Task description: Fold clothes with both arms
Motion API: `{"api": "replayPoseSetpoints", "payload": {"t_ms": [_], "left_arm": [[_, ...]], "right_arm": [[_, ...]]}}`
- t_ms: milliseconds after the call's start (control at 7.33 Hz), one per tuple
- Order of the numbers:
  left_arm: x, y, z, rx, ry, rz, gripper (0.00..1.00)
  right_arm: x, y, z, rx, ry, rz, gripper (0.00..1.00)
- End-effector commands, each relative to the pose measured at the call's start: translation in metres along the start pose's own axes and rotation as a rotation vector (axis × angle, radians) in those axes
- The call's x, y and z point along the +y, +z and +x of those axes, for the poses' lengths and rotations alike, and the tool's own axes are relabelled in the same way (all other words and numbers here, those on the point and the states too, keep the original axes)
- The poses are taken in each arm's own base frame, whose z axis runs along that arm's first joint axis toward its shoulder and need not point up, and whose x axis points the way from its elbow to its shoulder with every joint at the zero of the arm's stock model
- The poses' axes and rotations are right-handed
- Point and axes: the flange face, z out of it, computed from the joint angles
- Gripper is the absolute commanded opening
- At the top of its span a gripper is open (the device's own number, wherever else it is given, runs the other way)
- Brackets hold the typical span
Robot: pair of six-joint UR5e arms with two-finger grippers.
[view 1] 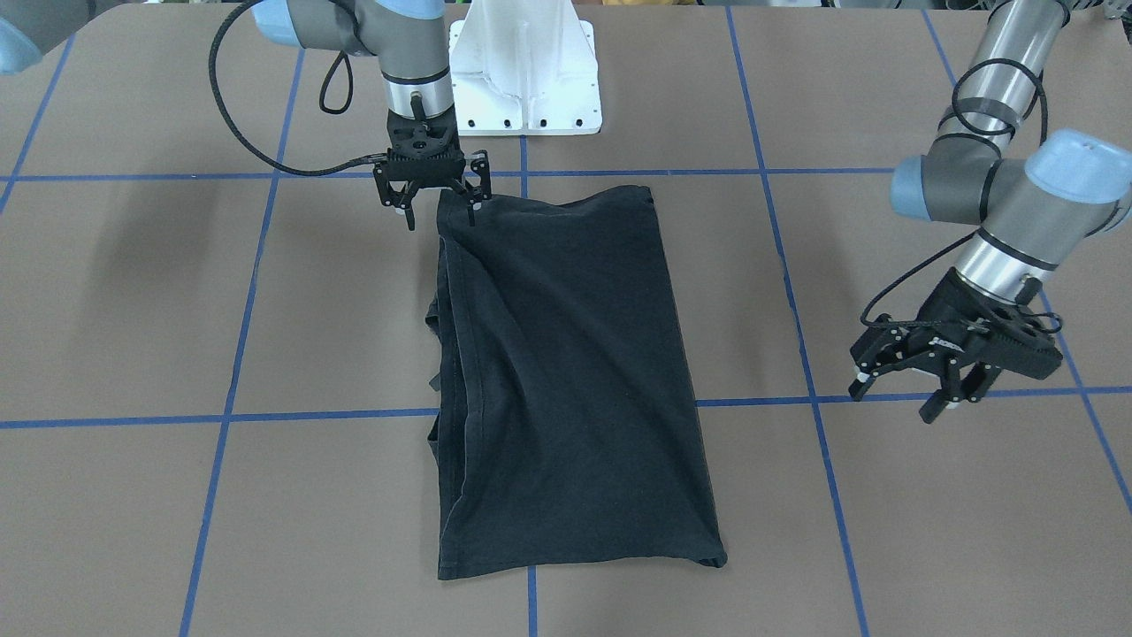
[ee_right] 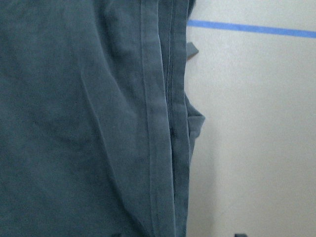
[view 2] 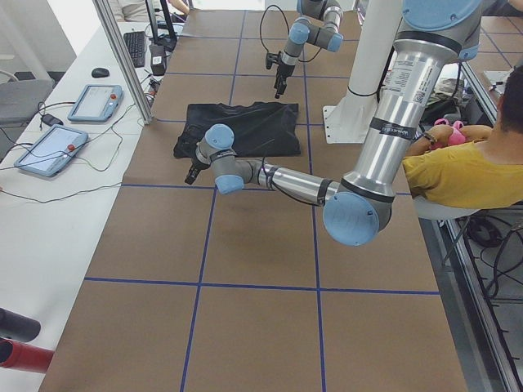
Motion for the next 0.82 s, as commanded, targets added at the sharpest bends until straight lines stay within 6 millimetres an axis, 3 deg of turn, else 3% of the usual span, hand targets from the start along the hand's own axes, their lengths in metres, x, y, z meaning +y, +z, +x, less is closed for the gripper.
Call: {"api": "replayPoseSetpoints", "payload": {"t_ms": [0, 136, 273, 409, 545, 682], "left_arm": [[0.043, 0.010, 0.079, 0.084, -0.145, -0.023, 1.00], [0.079, -0.009, 0.105, 0.130, -0.168, -0.053, 1.00], [0.119, -0.044, 0.132, 0.147, -0.211, -0.114, 1.00], [0.149, -0.071, 0.179, 0.110, -0.258, -0.151, 1.00], [0.183, -0.075, 0.218, 0.043, -0.324, -0.202, 1.00], [0.211, -0.071, 0.239, 0.039, -0.370, -0.222, 1.00]], "right_arm": [[-0.021, -0.011, 0.004, -0.096, 0.059, 0.006, 1.00], [-0.022, -0.010, 0.011, -0.103, 0.065, 0.012, 1.00], [-0.020, -0.002, 0.028, -0.118, 0.066, 0.021, 1.00], [-0.021, 0.001, 0.041, -0.139, 0.065, 0.023, 1.00], [-0.026, -0.001, 0.044, -0.144, 0.078, 0.016, 1.00], [-0.030, -0.001, 0.048, -0.139, 0.087, 0.022, 1.00]]}}
